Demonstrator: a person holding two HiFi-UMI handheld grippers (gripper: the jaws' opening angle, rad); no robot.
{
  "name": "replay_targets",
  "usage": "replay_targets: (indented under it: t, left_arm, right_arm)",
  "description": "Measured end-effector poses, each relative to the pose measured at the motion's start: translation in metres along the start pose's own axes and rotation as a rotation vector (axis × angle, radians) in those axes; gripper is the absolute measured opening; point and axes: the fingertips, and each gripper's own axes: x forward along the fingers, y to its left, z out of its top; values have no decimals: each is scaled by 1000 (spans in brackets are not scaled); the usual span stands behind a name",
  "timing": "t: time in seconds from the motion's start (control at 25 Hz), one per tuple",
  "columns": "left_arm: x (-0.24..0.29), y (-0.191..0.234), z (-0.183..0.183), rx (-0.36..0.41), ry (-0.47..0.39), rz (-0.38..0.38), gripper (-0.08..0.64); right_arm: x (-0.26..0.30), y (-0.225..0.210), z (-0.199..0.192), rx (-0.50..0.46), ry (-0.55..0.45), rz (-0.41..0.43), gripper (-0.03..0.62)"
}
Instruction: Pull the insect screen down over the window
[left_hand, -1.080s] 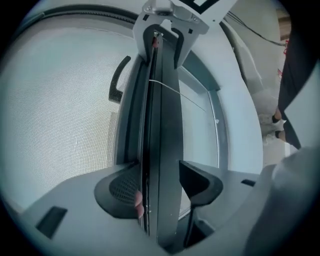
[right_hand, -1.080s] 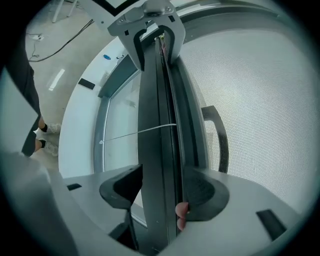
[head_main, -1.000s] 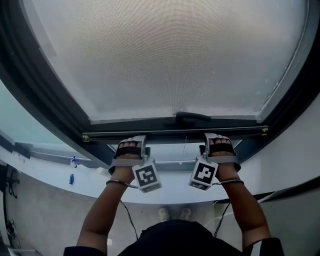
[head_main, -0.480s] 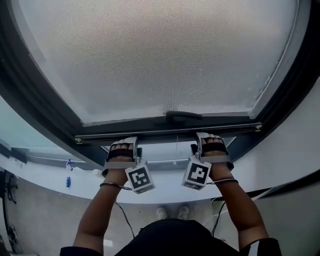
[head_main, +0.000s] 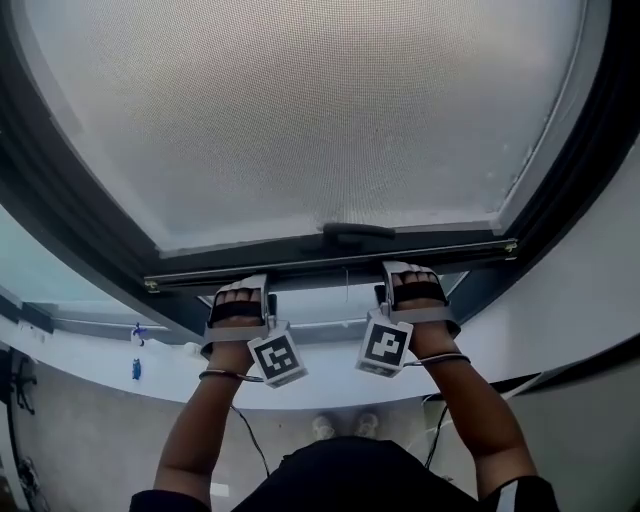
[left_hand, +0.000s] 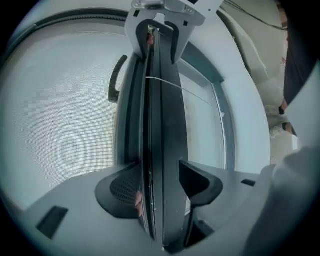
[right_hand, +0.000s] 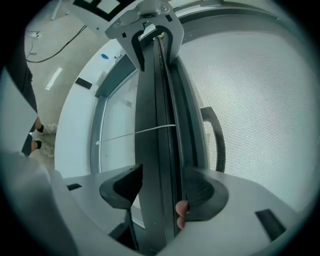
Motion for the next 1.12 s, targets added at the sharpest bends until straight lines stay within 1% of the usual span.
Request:
replay_targets:
  t: [0.04,0.16,0.24,0.4,0.52,0.68,0.8,0.96,1.12]
  left_arm:
    - [0,0,1,-6,4,-12,232]
    - [-4,0,1,-43,2,-94,232]
    - [-4,1,1,-35,1,-102,232]
    - [-3,-3,2,-38,3,-89,232]
    - [-3,-3,2,-34,-4,-68,232]
    - [-3,-10,2,-38,-7,-60,232]
    - [3,-8,2,-34,4,-26,239]
    - [4,-8,4,-71,3,-31,239]
    - [7,-5,4,-59,2,35,238]
  right_arm:
    - [0,-1,0,-2,2,-1,242]
    - [-3,-2,0,-3,-6,20,241]
    - [-4,0,0,6,-20,27,241]
    - [-3,5,-1,27,-29,32,241]
    - [-4,5,0,38,-44,20,241]
    - [-4,13,-2,23,-34,25,241]
    - [1,13,-3,21,-33,21,245]
    - [1,10,-1,1,-31,9,244]
    - [5,9,-5,3,-29,-29,244]
